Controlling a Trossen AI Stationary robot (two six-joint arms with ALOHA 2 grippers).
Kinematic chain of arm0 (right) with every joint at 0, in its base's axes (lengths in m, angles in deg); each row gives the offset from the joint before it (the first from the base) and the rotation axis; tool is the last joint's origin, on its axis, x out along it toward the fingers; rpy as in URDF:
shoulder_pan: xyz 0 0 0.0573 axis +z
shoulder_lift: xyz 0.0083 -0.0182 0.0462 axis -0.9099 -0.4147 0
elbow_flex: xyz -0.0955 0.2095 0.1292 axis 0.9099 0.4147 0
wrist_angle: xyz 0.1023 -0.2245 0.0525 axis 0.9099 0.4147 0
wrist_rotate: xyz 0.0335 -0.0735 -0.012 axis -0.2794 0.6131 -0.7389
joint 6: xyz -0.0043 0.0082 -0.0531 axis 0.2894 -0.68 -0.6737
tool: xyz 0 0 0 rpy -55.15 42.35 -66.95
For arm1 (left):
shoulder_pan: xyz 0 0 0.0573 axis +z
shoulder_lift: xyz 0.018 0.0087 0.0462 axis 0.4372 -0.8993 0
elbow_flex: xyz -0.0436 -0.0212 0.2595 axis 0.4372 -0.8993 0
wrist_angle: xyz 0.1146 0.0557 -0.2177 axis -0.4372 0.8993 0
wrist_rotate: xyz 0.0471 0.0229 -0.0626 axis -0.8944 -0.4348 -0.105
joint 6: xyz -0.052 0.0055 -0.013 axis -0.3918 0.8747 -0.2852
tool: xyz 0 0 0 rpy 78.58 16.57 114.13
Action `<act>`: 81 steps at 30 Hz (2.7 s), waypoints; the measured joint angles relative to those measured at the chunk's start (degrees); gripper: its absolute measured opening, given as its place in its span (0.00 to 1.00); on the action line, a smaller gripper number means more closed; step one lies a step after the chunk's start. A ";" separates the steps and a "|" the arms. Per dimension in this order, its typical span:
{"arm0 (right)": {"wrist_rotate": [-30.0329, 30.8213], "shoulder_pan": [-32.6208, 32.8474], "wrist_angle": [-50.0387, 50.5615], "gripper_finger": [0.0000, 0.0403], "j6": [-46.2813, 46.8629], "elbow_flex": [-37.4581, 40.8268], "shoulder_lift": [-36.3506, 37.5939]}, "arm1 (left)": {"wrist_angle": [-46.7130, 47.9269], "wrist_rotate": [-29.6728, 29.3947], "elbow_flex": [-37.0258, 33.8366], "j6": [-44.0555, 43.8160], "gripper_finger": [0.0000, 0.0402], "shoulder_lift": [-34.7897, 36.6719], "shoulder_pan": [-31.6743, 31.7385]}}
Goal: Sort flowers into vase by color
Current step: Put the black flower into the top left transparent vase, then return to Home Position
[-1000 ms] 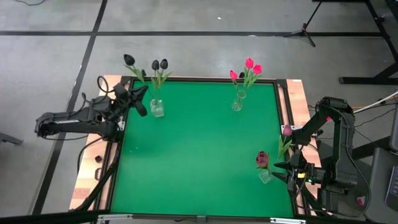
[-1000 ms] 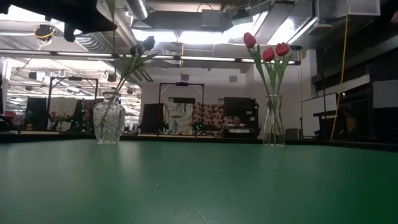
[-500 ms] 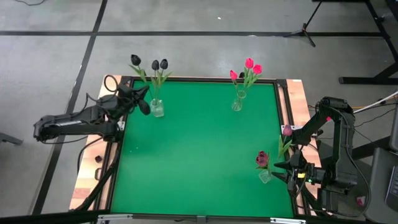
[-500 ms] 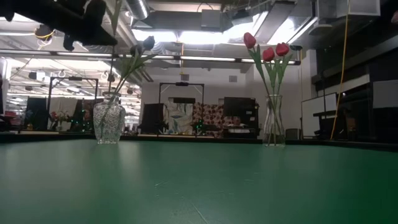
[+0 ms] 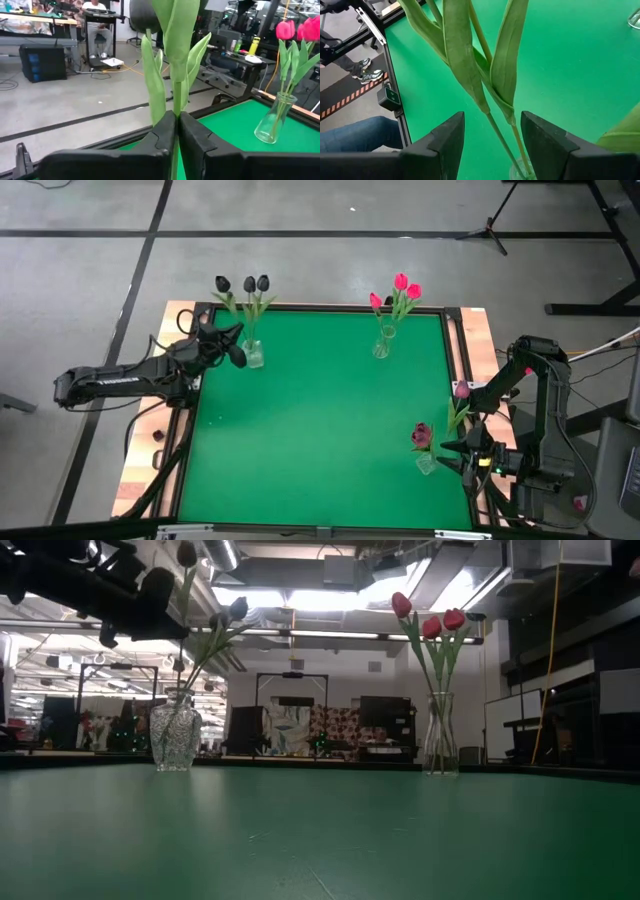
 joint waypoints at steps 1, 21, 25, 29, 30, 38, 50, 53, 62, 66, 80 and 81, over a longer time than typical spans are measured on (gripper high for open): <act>0.20 -0.01 -0.01 0.48 0.00 0.01 0.00 | 0.00 0.00 0.00 -0.23 0.06 0.00 0.00; 1.31 0.00 -1.67 0.48 -0.02 0.02 0.00 | 10.23 0.17 0.00 -13.36 0.33 0.02 -0.22; 1.31 0.00 -1.69 0.48 -0.02 0.02 0.00 | 14.25 0.70 0.00 -17.41 0.33 0.02 -0.22; 1.29 0.00 -1.69 0.48 -0.04 0.02 0.00 | 15.08 1.67 0.00 -18.18 0.33 0.02 -0.24; 1.29 0.00 -1.67 0.48 -0.04 0.02 0.00 | 15.68 1.67 0.00 -18.26 0.33 0.02 -0.22; 1.27 0.00 -1.67 0.48 -0.04 0.02 0.00 | 22.80 3.77 0.00 -21.26 0.33 0.02 -0.31; 1.25 0.00 -1.65 0.48 -0.04 0.02 0.00 | 23.10 14.80 1.65 -20.97 0.33 0.04 -0.99; 1.25 0.00 -1.65 0.48 -0.04 0.02 0.00 | 25.17 16.77 3.31 -21.08 0.33 0.04 -2.10; 1.25 0.00 -1.60 0.48 -0.04 0.02 0.00 | 35.90 15.86 4.50 -27.25 0.33 0.15 -4.66; 1.25 0.00 -1.39 0.48 -0.07 0.02 0.00 | 35.93 17.69 4.50 -29.97 0.33 0.15 -4.68; 18.44 0.00 0.76 0.48 -8.47 0.02 0.00 | 29.39 49.05 4.50 -36.24 0.33 0.15 -4.70; 17.50 0.00 1.08 0.48 -9.20 0.02 0.00 | 27.51 51.28 4.50 -36.39 0.33 0.14 -4.72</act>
